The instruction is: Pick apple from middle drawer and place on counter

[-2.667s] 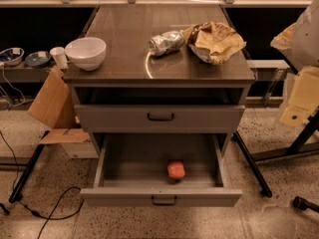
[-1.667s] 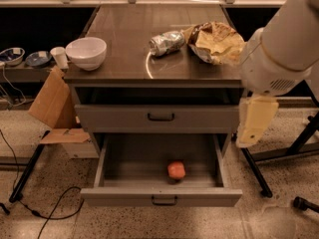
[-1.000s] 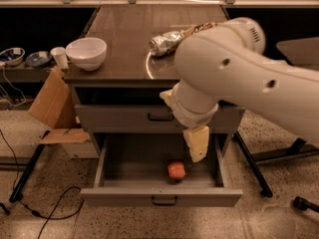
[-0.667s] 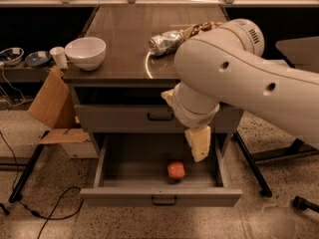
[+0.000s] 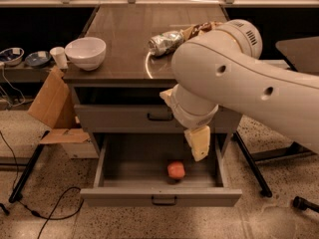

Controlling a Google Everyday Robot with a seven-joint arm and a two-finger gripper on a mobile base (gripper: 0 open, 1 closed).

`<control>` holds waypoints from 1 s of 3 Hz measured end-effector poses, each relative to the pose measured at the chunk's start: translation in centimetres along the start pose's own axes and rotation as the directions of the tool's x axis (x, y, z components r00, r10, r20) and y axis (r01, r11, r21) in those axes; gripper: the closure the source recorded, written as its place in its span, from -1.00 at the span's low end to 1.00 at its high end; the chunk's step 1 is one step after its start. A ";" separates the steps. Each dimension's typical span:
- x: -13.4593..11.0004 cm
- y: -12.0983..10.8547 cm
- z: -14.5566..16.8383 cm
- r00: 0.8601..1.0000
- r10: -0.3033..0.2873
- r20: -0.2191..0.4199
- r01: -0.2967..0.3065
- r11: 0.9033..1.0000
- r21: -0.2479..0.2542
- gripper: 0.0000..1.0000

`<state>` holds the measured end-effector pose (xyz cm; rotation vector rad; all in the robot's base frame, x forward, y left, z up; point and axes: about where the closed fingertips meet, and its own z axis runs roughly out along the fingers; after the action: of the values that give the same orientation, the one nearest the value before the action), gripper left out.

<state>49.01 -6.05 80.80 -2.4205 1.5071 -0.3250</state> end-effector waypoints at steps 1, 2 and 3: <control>1.3 0.4 0.9 0.994 -0.085 -0.066 0.085 0.996 -0.005 -1.00; 4.4 1.3 2.7 0.983 -0.154 -0.101 0.149 0.987 -0.054 -1.00; 7.3 3.1 5.2 0.976 -0.202 -0.086 0.190 0.973 -0.132 -1.00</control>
Offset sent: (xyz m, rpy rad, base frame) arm 0.0345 -0.0808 -0.0566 -0.2511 0.0131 0.1765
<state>51.28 -13.30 75.15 -2.6959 1.3646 -0.4086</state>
